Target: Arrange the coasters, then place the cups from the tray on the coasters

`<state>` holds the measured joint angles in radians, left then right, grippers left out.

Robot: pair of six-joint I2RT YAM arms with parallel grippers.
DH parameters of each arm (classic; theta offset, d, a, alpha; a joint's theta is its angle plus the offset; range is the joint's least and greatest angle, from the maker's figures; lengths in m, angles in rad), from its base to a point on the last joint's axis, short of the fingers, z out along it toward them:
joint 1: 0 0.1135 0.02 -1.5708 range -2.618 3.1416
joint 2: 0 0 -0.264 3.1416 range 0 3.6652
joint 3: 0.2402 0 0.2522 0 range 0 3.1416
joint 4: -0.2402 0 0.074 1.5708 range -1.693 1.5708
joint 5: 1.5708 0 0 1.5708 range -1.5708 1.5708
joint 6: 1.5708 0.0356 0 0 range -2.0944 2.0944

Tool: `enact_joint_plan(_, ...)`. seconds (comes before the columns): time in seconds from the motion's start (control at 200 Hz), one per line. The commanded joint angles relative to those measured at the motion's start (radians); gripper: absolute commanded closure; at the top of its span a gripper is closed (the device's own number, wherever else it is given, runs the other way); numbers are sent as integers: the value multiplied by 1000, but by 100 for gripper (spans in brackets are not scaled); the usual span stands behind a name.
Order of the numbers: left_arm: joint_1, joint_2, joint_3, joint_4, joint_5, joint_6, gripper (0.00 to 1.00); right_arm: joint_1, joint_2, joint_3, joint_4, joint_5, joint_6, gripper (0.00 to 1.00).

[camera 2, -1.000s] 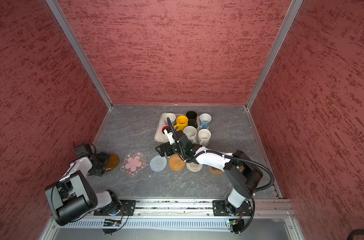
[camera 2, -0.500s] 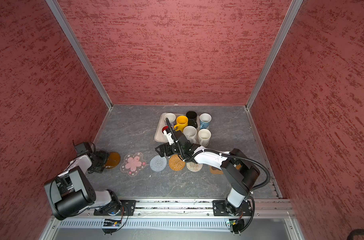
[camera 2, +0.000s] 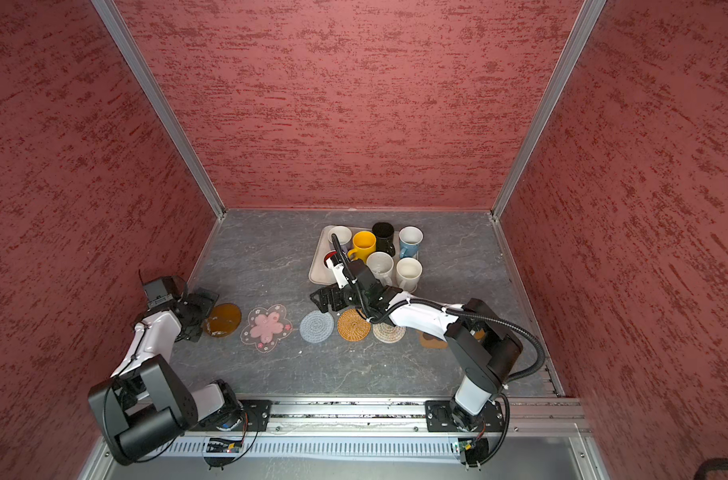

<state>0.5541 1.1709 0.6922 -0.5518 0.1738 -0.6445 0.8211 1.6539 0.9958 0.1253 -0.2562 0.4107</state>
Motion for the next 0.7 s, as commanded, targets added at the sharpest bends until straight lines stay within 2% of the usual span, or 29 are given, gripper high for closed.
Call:
enact_joint_plan(0.0,-28,-62,46,-77,-16,31,0,6,-70,5,-15,36,-18,1)
enact_joint_plan(0.16,-102,-124,115,-143,-35,52,0,6,-142,-8,-74,90,-17,1)
enact_joint_plan(0.296,-204,-131,187,-194,-62,57,0,6,-223,-24,-140,155,-12,1)
enact_joint_plan(0.501,-460,-111,274,-210,-183,12,0,-3,-351,-86,-233,304,22,1)
enact_joint_plan(0.691,-711,12,398,-197,-288,-3,0,-45,-437,-136,-336,403,108,1)
